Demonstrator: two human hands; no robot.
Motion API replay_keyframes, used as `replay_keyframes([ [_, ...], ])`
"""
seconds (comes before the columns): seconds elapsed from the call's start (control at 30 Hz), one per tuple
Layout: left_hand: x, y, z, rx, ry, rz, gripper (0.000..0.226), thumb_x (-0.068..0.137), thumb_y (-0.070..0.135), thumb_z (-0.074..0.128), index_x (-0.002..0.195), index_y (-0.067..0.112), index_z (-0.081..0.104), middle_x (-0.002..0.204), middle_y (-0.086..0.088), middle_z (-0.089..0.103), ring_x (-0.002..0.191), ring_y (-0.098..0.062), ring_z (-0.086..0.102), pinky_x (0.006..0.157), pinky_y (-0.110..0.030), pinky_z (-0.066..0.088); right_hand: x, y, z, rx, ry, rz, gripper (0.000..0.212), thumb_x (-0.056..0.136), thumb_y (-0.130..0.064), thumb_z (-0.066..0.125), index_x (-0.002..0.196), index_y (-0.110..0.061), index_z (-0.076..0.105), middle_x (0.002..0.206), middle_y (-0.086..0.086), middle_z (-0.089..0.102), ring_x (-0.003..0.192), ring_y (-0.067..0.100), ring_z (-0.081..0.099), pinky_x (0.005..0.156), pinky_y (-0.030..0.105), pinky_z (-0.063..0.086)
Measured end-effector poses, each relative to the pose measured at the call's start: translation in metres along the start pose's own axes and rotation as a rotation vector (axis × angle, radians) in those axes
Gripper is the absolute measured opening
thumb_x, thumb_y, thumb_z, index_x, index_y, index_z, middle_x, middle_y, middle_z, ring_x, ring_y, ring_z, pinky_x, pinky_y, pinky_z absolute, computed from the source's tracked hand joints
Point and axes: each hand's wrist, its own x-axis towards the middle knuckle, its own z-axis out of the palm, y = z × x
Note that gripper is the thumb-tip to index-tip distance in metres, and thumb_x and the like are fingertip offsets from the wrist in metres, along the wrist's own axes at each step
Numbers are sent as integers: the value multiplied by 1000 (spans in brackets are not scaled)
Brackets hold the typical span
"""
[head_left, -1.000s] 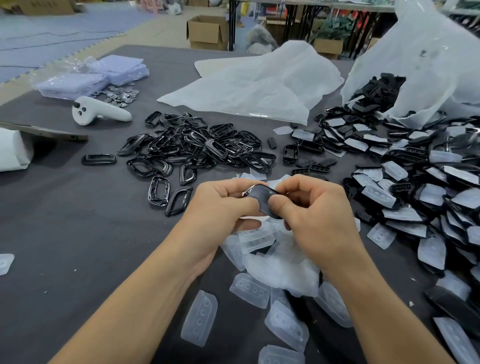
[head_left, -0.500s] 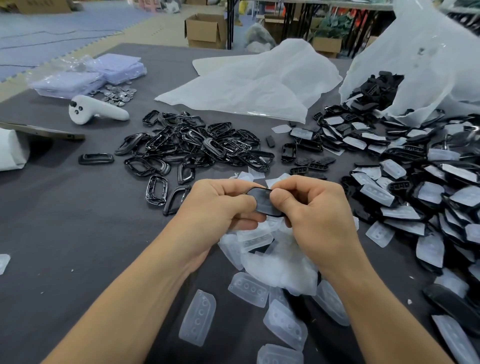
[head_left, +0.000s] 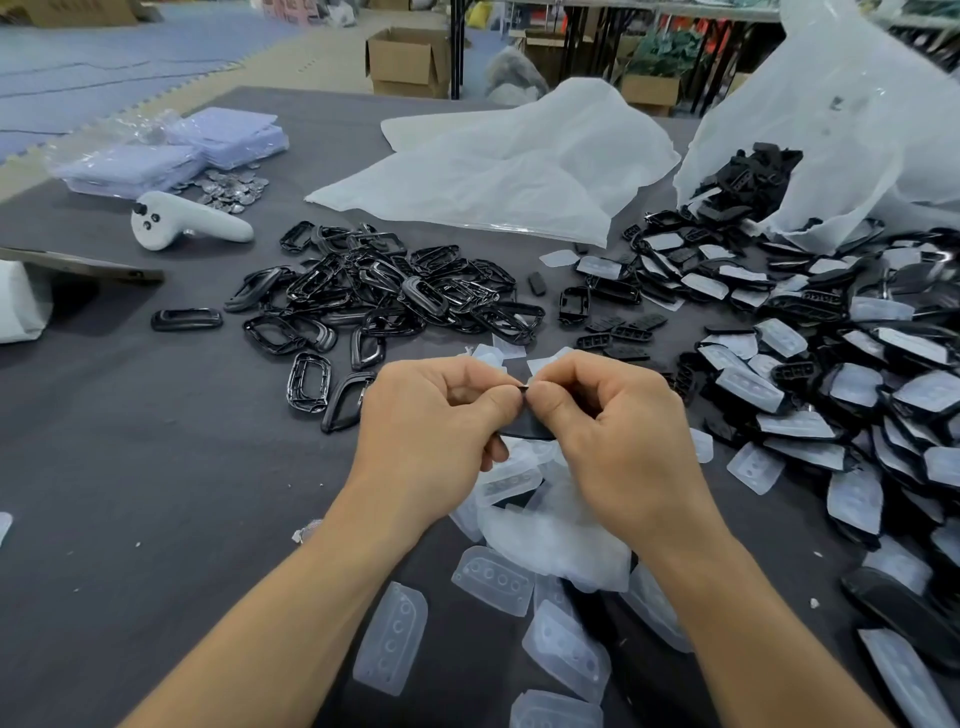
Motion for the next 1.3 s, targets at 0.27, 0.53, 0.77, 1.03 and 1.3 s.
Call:
replay_keyframes([
  [0.27,1,-1,-3,-69,19,-25,21,87,-2,77,73,13,78,57,-7,69,42,-17,61,41,-22,46,2,0,-3,165,-28,62,26,103,-9,55,92,-22,75,66,7,69,55,19,65,53,26,48],
  [0.53,4,-4,-4,-74,19,-24,21,89,1,75,75,15,79,58,-13,69,44,-18,61,44,-25,49,2,3,1,325,-64,124,32,85,6,71,94,-24,78,74,4,74,61,18,69,58,23,53],
  [0.77,7,-5,-9,-38,-94,-79,12,93,15,75,84,14,81,58,-8,68,46,-14,60,47,-20,48,4,4,-1,349,-28,170,33,85,10,70,91,-21,80,72,5,74,59,22,68,56,23,52],
  [1.03,8,-2,-15,-34,-136,-122,23,91,-2,72,74,10,80,65,-14,73,49,-14,62,47,-19,49,1,-3,-4,265,-52,172,31,82,5,74,97,-21,78,73,1,75,59,15,68,58,22,53],
  [1.3,8,-2,-15,-67,-133,-118,19,93,1,71,80,11,81,68,-13,73,52,-14,63,48,-20,50,-5,-7,-6,-118,2,21,45,75,-6,80,109,-35,77,80,-12,73,73,6,68,65,11,50],
])
